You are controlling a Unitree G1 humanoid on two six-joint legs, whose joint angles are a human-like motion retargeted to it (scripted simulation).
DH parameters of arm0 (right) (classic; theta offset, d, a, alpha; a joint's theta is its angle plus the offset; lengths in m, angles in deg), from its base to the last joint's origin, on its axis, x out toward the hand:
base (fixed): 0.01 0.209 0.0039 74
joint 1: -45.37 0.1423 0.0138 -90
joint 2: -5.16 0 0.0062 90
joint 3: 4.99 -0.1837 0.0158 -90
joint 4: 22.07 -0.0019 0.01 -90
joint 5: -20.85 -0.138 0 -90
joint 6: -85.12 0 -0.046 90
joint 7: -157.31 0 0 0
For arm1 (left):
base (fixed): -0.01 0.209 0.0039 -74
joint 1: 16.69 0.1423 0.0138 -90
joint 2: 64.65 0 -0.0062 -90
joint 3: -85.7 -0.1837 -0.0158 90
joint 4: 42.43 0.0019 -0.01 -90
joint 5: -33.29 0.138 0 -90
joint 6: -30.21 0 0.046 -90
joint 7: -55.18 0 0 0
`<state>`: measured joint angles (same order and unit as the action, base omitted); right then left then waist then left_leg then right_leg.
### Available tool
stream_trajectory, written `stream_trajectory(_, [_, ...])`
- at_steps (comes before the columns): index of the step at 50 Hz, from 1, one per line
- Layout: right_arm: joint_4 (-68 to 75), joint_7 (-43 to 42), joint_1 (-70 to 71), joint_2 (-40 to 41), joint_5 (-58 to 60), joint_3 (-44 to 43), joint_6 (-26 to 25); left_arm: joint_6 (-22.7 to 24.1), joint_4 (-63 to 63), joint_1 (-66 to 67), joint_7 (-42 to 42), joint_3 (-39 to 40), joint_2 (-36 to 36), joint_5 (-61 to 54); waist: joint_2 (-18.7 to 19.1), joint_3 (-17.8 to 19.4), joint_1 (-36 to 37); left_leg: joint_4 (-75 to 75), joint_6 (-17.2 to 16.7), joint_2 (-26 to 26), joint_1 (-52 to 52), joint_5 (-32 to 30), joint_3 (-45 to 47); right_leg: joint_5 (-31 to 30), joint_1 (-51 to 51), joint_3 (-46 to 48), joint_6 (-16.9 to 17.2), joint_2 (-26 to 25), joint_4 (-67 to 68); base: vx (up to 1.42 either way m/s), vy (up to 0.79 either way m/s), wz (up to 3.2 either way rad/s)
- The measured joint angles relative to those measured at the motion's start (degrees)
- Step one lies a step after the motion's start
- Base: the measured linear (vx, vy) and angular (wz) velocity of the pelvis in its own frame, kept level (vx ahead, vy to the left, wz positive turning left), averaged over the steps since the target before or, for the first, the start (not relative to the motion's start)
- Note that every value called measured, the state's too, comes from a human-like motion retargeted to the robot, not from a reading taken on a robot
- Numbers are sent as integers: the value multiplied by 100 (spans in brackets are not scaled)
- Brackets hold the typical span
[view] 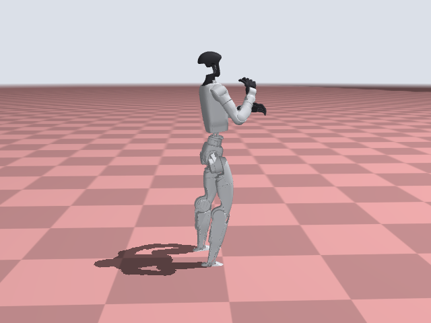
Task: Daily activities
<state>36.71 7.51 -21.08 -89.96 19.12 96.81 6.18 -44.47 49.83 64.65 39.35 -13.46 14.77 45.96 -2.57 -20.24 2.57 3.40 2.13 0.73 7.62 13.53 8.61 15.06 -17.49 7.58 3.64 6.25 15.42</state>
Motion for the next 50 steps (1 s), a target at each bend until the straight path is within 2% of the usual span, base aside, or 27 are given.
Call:
stream_trajectory(4, [253,-928,641,22,404,-175,-12,42,-6,258,-36,-257,37,-321,-39,-72,51,58,-19,-8,25,-95,-13,18,-66,14,-90,21,99,-1,-2,14])
stream_trajectory(7, [560,-1097,569,-58,525,-98,-38,100,-331,69,2,-267,-22,-298,-5,-83,-6,25,-30,21,47,-55,-23,38,-57,37,-135,-7,112,0,0,0])
stream_trajectory(10, [757,-617,-39,-205,363,283,-34,169,-836,-594,73,-133,-242,38,59,-71,-120,-5,-55,52,64,5,-34,58,-56,56,-164,-34,149,0,0,0])
stream_trajectory(14, [1000,675,-1096,-377,-116,1100,-206,217,-1402,-1851,363,4,-523,978,148,-130,-309,90,-145,81,25,-43,-14,30,-104,67,-218,-38,321,-1,2,10])
stream_trajectory(20, [1157,1638,-1066,-790,-206,1658,-488,-136,-1238,-3622,662,-11,-893,1926,397,-49,-540,-18,-260,227,-10,102,53,-130,79,41,-279,-210,132,0,0,0])
stream_trajectory(23, [919,1485,-534,-740,-62,1642,-466,-271,-1076,-3835,648,-158,-945,2135,442,-53,-562,-18,-253,249,-10,115,74,-167,99,38,-286,-234,86,0,0,0])
stream_trajectory(27, [685,698,190,-492,231,1381,-349,-339,-1020,-3774,747,-215,-913,2124,444,-49,-548,-23,-206,267,-2,124,77,-179,97,58,-315,-246,93,0,0,0])
stream_trajectory(31, [694,52,345,-286,528,1154,-236,-316,-1126,-3488,894,-59,-786,1954,387,17,-475,-31,-179,268,-3,132,34,-143,95,105,-347,-237,155,0,0,0])
stream_trajectory(40, [674,339,34,-296,426,1297,-279,-332,-1503,-3111,690,235,-866,1957,298,121,-334,-36,-204,238,-40,156,-119,1,112,256,-414,-163,395,1,0,16])
stream_trajectory(50, [466,-228,733,-299,445,1412,-148,-316,-1833,-2923,949,486,-973,1872,149,127,-98,-36,-246,222,43,108,-318,47,112,441,-474,-107,492,0,-1,25])
